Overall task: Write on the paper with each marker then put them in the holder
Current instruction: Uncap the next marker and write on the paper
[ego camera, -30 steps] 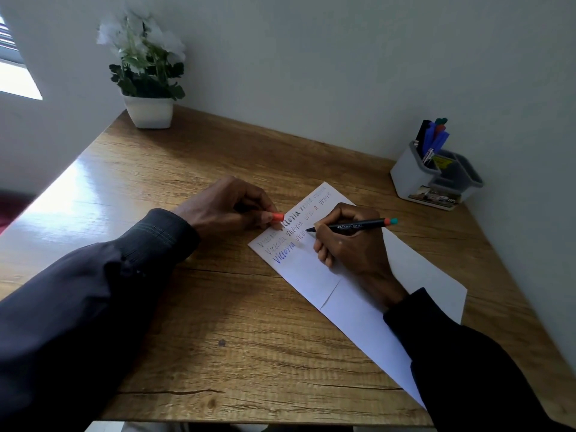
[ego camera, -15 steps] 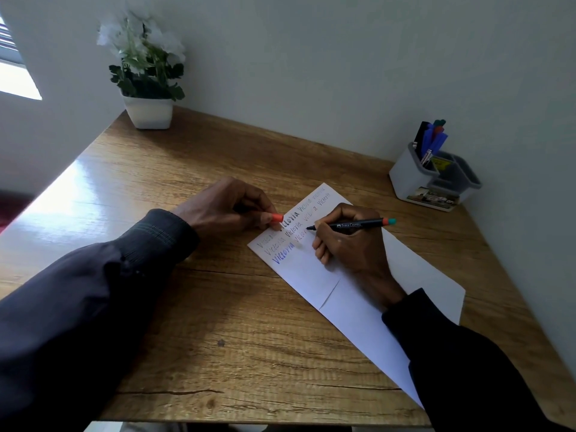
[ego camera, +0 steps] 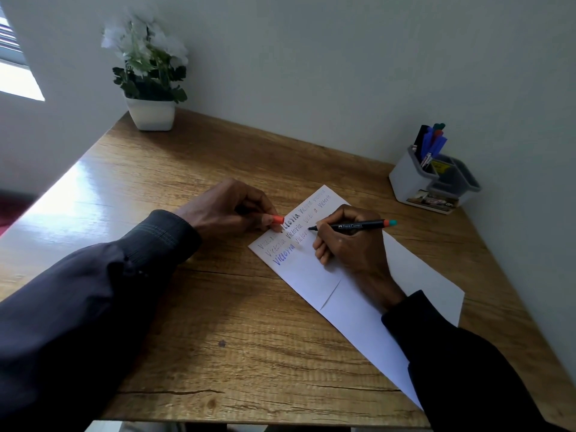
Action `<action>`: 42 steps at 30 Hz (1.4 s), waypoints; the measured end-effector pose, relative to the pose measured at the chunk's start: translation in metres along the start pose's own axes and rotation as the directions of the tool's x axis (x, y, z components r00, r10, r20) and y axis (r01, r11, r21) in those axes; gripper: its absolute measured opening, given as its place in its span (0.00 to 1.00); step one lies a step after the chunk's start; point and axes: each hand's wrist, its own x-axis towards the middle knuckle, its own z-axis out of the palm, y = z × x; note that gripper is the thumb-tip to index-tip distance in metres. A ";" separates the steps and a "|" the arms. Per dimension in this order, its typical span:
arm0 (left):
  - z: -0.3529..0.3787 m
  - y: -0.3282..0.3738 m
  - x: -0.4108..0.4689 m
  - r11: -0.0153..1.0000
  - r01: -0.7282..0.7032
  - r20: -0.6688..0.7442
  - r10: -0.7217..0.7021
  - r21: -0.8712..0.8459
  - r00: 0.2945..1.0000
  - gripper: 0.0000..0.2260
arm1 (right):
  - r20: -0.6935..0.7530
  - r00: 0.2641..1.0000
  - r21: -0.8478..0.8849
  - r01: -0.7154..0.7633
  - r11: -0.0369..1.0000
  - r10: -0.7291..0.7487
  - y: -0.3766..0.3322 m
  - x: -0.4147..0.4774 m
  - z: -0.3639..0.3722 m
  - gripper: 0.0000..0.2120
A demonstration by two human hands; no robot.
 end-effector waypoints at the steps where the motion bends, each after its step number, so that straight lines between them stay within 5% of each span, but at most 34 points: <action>1: 0.000 0.000 0.000 1.000 -0.005 -0.003 0.005 0.003 1.000 0.08 | -0.002 1.000 0.002 0.000 1.000 0.000 0.000 0.000 0.000 0.05; 16: 0.000 -0.002 0.000 1.000 0.009 0.002 -0.009 -0.003 1.000 0.07 | -0.027 0.996 0.009 -0.083 0.996 0.084 -0.004 0.003 0.001 0.05; 21: 0.000 -0.001 0.000 1.000 0.002 0.006 -0.002 -0.009 1.000 0.08 | -0.095 0.973 0.260 -0.179 0.949 0.210 -0.003 0.009 -0.005 0.05; 28: 0.002 0.002 -0.002 0.999 0.027 -0.008 -0.028 -0.044 1.000 0.08 | 0.003 0.942 0.468 -0.298 0.832 0.335 -0.010 0.016 -0.013 0.02; 36: 0.001 0.002 -0.004 0.999 0.024 0.002 -0.024 -0.047 1.000 0.07 | 0.087 0.977 0.315 -0.213 0.925 0.195 -0.010 0.008 -0.016 0.03; 42: 0.003 0.005 -0.007 0.989 0.049 -0.053 -0.057 -0.140 0.997 0.07 | 0.210 0.952 0.586 -0.307 0.750 0.225 -0.014 0.006 -0.030 0.18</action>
